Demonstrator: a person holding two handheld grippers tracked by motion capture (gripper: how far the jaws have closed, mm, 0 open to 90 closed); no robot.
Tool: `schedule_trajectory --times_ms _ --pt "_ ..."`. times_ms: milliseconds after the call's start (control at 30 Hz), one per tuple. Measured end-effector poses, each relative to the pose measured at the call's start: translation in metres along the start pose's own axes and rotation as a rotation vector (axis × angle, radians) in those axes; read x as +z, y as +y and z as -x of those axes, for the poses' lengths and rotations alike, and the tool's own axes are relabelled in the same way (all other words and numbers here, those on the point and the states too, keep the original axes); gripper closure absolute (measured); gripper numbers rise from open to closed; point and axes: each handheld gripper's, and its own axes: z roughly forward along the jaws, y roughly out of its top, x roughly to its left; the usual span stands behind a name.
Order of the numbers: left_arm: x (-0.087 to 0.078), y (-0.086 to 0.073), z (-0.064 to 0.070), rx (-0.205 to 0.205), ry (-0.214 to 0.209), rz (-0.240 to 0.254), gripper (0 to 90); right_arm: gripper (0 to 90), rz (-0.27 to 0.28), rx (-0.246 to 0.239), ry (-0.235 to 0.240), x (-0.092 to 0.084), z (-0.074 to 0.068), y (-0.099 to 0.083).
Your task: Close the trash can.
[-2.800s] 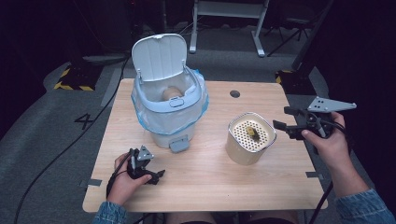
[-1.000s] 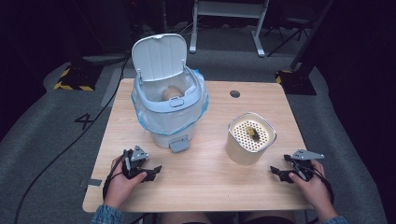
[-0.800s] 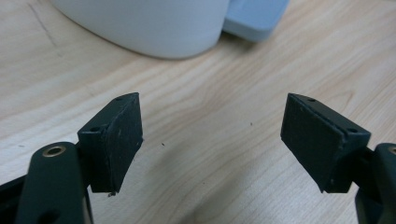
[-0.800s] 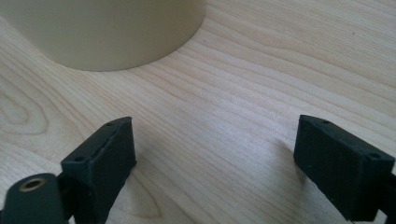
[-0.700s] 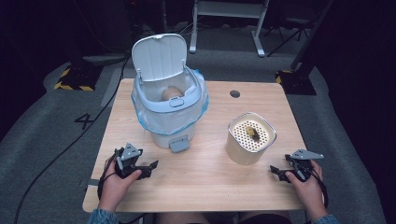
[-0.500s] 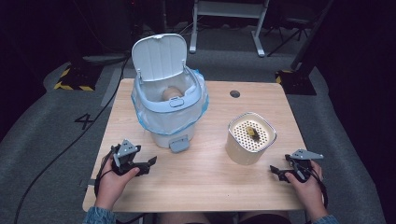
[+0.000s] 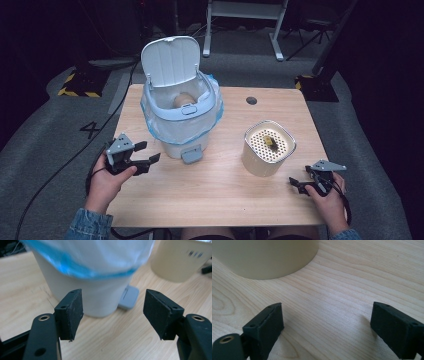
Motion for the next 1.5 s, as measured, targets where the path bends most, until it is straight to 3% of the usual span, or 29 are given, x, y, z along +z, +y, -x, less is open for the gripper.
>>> schedule_trajectory --times_ms 267,433,667,1067,1500 --pt "-0.024 0.039 -0.007 -0.023 0.034 0.085 32.4 11.3 0.000 0.000 0.000 0.000 0.000 0.000" --pt "-0.029 0.058 -0.007 -0.019 0.039 0.114 32.4 11.3 0.000 0.000 0.000 0.000 0.000 0.000" --pt "-0.036 0.085 -0.010 -0.014 0.078 0.170 32.4 11.3 0.000 0.000 0.000 0.000 0.000 0.000" --pt "-0.033 0.130 -0.023 0.036 0.139 0.146 33.0 11.3 0.000 0.000 0.000 0.000 0.000 0.000" --pt "-0.023 0.157 -0.046 0.028 0.198 0.166 32.8 11.3 0.000 0.000 0.000 0.000 0.000 0.000"
